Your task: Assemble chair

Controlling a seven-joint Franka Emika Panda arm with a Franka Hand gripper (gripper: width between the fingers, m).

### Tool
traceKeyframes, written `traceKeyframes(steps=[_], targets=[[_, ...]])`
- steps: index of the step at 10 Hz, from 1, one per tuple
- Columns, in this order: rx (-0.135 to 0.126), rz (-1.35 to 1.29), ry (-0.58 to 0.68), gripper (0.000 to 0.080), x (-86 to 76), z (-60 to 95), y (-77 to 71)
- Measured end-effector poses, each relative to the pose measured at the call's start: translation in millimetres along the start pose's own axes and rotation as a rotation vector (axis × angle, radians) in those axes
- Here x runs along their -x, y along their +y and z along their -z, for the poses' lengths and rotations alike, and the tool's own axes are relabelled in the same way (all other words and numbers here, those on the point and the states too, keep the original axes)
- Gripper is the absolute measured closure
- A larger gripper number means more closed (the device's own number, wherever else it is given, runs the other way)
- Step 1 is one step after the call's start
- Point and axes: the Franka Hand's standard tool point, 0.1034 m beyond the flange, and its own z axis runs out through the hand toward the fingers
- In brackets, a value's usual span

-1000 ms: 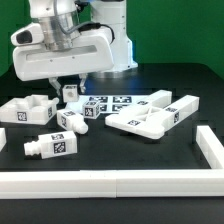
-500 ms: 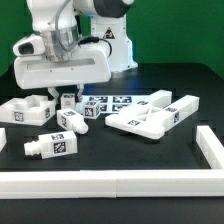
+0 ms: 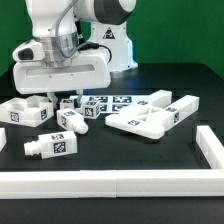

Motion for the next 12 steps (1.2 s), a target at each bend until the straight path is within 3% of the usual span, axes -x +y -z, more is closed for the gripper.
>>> traceKeyframes(steps=[1,2,4,5,6,10,11,12], targets=[[-0.025,-0.005,-0.011,0.0336,-0.6,8.2,-4.9],[-0.039,-0.009,-0.006,0.0211,-2.8,18.8,-5.4],[-0.079,-0.022,-0.018,0.0163,-7.4,40.3,1.6],[-0.074,-0.018,-0.007,0.0152,-11.5,47.7,11.8],[-0.075,0.001,-0.003,0.0152,-11.1,48.8,20.0],[-0.080,0.002,-0.009,0.0151,-9.6,48.0,20.1],[-0.111,-0.020,-0.031,0.0151,-3.5,52.9,38.7],[-0.098,-0.073,-0.022,0.0151,0.3,57.7,69.1]])
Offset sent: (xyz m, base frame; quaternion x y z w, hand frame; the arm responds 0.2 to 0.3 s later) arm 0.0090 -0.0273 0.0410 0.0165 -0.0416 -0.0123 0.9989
